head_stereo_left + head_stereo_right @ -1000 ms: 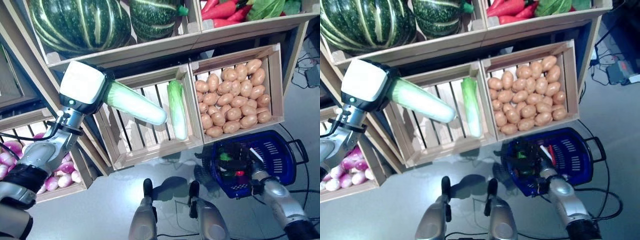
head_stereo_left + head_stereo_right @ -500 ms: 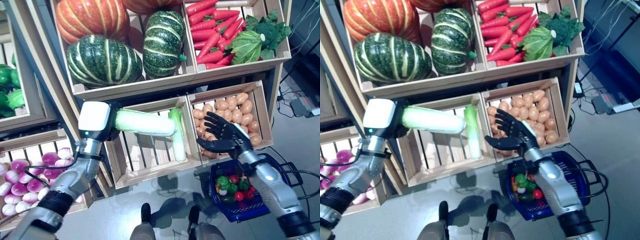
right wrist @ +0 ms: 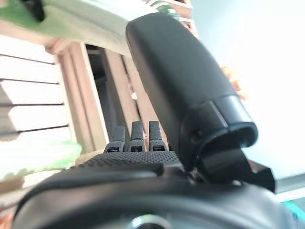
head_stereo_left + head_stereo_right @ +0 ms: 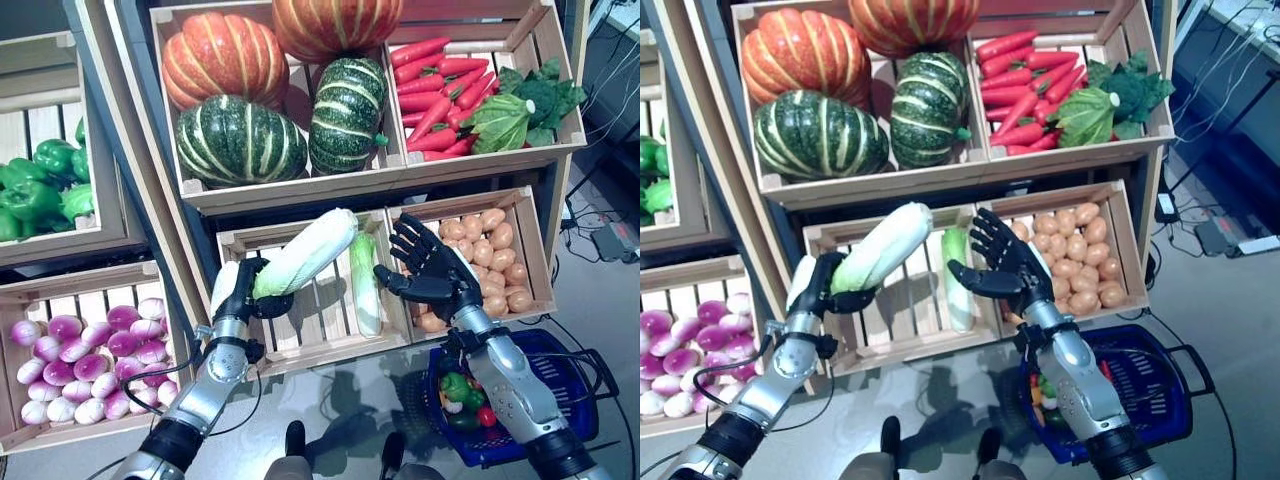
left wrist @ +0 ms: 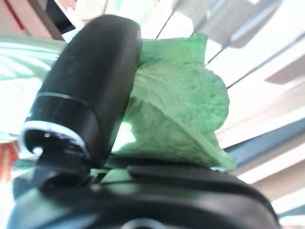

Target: Put vegetables into the basket

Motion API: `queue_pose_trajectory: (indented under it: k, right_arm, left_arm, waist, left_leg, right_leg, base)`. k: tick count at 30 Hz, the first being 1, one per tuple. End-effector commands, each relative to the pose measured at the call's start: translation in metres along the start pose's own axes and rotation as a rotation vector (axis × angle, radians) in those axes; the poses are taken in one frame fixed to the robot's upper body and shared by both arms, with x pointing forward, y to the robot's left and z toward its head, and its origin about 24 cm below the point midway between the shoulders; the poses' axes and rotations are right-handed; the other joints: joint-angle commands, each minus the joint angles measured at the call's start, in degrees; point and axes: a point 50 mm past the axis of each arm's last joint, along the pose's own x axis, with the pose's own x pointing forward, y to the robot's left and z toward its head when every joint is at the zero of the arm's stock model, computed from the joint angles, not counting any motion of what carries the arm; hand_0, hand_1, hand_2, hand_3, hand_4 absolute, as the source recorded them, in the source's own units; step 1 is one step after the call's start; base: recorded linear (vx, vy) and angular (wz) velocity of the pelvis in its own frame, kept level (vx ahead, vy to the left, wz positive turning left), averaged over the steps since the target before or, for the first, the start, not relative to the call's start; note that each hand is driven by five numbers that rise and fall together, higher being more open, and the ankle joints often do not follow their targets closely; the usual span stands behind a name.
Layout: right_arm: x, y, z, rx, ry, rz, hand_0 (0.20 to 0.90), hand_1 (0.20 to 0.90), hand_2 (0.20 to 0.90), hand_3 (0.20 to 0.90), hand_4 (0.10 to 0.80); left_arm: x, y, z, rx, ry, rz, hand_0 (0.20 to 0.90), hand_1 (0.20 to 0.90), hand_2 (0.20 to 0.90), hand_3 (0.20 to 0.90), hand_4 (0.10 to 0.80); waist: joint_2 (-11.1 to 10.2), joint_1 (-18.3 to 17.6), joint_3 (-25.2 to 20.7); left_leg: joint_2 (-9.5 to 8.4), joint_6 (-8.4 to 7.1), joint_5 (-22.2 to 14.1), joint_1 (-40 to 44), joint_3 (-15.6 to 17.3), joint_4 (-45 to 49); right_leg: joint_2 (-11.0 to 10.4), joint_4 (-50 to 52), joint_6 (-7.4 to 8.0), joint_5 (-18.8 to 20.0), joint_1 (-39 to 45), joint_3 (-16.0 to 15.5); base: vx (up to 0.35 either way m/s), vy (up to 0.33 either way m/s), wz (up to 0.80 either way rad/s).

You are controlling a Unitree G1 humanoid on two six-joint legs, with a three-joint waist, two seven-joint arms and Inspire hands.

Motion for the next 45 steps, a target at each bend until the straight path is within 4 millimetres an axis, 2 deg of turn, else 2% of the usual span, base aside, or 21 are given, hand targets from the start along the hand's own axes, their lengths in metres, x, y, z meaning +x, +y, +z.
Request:
queue_pose_trajectory:
  k: [1, 6, 18, 25, 33, 39, 45]
  right_arm:
    - [0.007, 0.012, 0.029, 0.085, -0.233, 0.019, 0.9, 0.9, 0.9, 0.9, 0.8]
    - [0.007, 0.015, 0.021, 0.107, -0.205, 0.054, 0.9, 0.9, 0.9, 0.9, 0.8]
    - [0.009, 0.028, -0.003, 0.138, 0.017, 0.274, 0.9, 0.9, 0.9, 0.9, 0.8]
    - [0.011, 0.04, -0.009, 0.115, 0.113, 0.383, 0.9, 0.9, 0.9, 0.9, 0.8]
    - [0.012, 0.05, -0.013, 0.151, 0.151, 0.457, 0.9, 0.9, 0.9, 0.9, 0.8]
    - [0.015, 0.056, -0.012, 0.19, 0.132, 0.477, 0.9, 0.9, 0.9, 0.9, 0.8]
    - [0.02, 0.058, -0.002, 0.252, 0.036, 0.435, 0.9, 0.9, 0.9, 0.9, 0.8]
  left_arm:
    - [0.013, 0.0, 0.036, -0.194, -0.127, -0.042, 0.3, 0.3, 0.3, 0.3, 0.4]
    - [0.006, -0.025, 0.034, -0.332, -0.077, -0.233, 0.3, 0.3, 0.3, 0.3, 0.4]
    - [-0.003, -0.053, 0.022, -0.256, 0.001, -0.497, 0.3, 0.3, 0.3, 0.3, 0.4]
    - [-0.006, -0.057, 0.011, -0.127, 0.041, -0.589, 0.3, 0.3, 0.3, 0.3, 0.4]
    - [-0.012, -0.063, 0.009, -0.129, 0.049, -0.705, 0.3, 0.3, 0.3, 0.3, 0.4]
    - [-0.015, -0.071, 0.004, -0.14, 0.071, -0.75, 0.3, 0.3, 0.3, 0.3, 0.4]
    - [-0.02, -0.074, -0.002, -0.147, 0.081, -0.781, 0.3, 0.3, 0.3, 0.3, 0.4]
  waist:
    - [-1.55, 0.58, -5.93]
    - [-1.44, 0.57, -6.25]
    - [-1.94, 0.06, -7.1]
    - [-2.0, -0.03, -7.15]
    - [-1.78, 0.0, -6.79]
    - [-1.78, 0.0, -7.1]
    - [-1.67, -0.1, -7.62]
  left_leg:
    - [-1.44, -0.35, -4.61, 0.76, -1.89, 0.58]
    - [-1.63, 0.0, -4.9, 1.17, -1.84, 0.39]
    - [-1.69, -0.04, -5.0, 1.21, -1.78, 0.06]
    - [-1.8, 0.14, -5.01, 1.12, -1.82, 0.06]
    - [-1.75, 0.26, -5.26, 0.93, -1.89, 0.06]
    - [-1.69, 0.2, -5.5, 1.4, -1.95, 0.06]
    - [-1.62, 0.2, -5.66, 1.73, -1.86, 0.06]
  right_leg:
    - [-2.16, 2.08, 0.55, -3.01, 2.34, -1.35]
    - [-2.2, 2.26, 0.73, -2.81, 2.2, -1.04]
    - [-1.97, 0.79, 1.31, -1.5, 2.2, -0.06]
    - [-1.96, 0.88, 1.49, -1.44, 1.78, 0.56]
    - [-2.03, 0.91, 1.64, -1.44, 1.35, 1.02]
    - [-2.07, 0.5, 1.8, -1.35, 1.85, 1.11]
    - [-1.97, 0.28, 1.89, -1.29, 2.07, 1.5]
  base:
    - [0.0, 0.0, 0.0]
    - [-0.006, -0.002, 0.0]
    - [-0.003, -0.001, 0.0]
    - [-0.002, 0.002, -0.01]
    - [-0.019, 0.002, -0.03]
    - [-0.004, -0.002, -0.01]
    - [0.0, 0.0, 0.0]
